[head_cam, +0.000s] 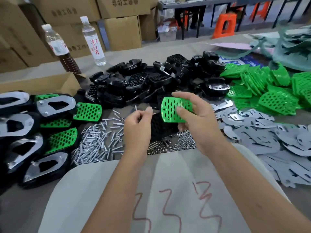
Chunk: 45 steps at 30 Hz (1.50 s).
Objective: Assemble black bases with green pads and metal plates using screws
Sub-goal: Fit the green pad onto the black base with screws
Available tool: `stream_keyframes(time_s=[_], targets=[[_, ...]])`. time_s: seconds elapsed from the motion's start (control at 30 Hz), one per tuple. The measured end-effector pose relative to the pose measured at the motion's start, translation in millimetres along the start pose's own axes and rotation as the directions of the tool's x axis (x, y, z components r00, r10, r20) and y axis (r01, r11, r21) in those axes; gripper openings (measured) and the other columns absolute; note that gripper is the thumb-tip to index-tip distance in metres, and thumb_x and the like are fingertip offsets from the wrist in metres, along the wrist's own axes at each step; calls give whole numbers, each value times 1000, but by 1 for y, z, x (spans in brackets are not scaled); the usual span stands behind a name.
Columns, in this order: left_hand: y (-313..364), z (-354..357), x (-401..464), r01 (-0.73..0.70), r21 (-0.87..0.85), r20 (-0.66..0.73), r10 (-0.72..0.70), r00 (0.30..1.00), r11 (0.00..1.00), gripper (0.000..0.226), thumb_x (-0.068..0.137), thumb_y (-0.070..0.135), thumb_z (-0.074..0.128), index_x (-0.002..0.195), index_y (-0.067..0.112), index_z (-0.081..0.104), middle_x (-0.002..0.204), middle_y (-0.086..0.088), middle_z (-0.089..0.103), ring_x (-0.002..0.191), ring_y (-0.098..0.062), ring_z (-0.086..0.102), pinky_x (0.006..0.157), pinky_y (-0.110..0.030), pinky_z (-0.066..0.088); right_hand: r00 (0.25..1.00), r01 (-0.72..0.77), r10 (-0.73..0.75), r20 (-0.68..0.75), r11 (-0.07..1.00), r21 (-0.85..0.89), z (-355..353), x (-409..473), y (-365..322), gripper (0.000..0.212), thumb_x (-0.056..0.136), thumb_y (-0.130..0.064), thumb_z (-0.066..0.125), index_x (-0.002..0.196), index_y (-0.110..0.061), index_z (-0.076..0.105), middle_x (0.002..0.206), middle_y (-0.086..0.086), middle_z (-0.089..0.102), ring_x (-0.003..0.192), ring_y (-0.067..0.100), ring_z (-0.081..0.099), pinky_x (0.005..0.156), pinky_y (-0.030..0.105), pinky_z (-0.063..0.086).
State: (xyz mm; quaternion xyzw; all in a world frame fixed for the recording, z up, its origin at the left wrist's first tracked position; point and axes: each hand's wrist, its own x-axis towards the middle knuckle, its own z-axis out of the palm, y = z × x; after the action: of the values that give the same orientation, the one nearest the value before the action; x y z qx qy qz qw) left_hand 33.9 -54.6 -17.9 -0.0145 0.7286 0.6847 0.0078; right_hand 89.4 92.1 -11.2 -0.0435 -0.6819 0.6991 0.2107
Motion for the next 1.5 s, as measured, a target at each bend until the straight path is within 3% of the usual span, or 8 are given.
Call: stream_keyframes(time_s=[0.27, 0.43, 0.63, 0.77, 0.9, 1.3, 1.4, 1.5], targets=[[3, -12, -6, 128, -158, 108, -111, 988, 979, 61, 94, 71, 37, 92, 18, 67, 108, -20, 76, 104, -40, 73, 94, -64, 57, 992, 3, -17, -122, 994, -109, 7, -7, 11, 28, 96, -15, 72, 119, -27, 62, 90, 2, 76, 72, 16, 70, 53, 24, 51], [4, -9, -8, 63, -89, 76, -57, 995, 994, 71, 73, 91, 31, 74, 32, 72, 98, -10, 78, 104, -37, 71, 101, -64, 51, 996, 71, -83, -40, 969, -236, 22, -15, 7, 39, 87, -13, 82, 121, -23, 66, 90, -1, 77, 81, 19, 76, 69, 45, 64], [5, -9, -5, 48, -79, 37, -45, 998, 996, 66, 82, 82, 38, 69, 29, 75, 90, -10, 77, 93, -34, 73, 96, -62, 55, 989, 122, -147, -31, 904, -411, 27, -15, 10, 40, 87, -23, 83, 122, -28, 64, 95, -10, 74, 89, 12, 72, 82, 41, 60], [0, -12, -3, 58, -99, 36, -55, 998, 993, 40, 93, 53, 55, 67, 30, 76, 77, 1, 75, 81, -24, 71, 81, -50, 60, 996, 86, -79, 34, 927, -364, 20, -13, 8, 37, 92, -20, 78, 124, -29, 63, 99, -9, 74, 93, 13, 73, 75, 45, 63], [-3, -13, 1, 63, -92, 33, -60, 998, 994, 46, 107, 23, 53, 65, 23, 74, 75, -2, 74, 78, -26, 69, 69, -45, 61, 996, 25, 0, 94, 964, -264, 15, -11, 7, 35, 93, -14, 76, 121, -30, 65, 99, -8, 75, 90, 18, 75, 60, 43, 65], [-1, -11, -4, 6, -96, 38, -2, 999, 995, 34, 95, 40, 54, 73, 26, 75, 94, -22, 74, 95, -43, 72, 88, -67, 57, 999, -42, 44, 21, 996, -84, 13, -6, 15, 35, 92, -15, 78, 122, -25, 64, 99, -2, 78, 83, 14, 77, 51, 30, 58], [-2, -10, -1, 34, -154, 19, -31, 999, 988, 35, 98, 37, 56, 70, 28, 76, 100, -24, 74, 103, -44, 71, 94, -66, 56, 988, -116, 128, -81, 983, 141, 14, -2, 13, 15, 96, -15, 73, 110, -18, 70, 88, -2, 77, 51, 2, 56, 43, 15, 40], [-3, -11, 1, 80, -194, 23, -77, 997, 978, 40, 103, 36, 56, 70, 28, 77, 103, -19, 76, 110, -43, 69, 99, -65, 54, 972, -122, 174, -160, 949, 291, 10, 1, 11, 6, 101, -16, 66, 106, -13, 68, 83, 0, 72, 50, 6, 45, 40, 17, 33]])
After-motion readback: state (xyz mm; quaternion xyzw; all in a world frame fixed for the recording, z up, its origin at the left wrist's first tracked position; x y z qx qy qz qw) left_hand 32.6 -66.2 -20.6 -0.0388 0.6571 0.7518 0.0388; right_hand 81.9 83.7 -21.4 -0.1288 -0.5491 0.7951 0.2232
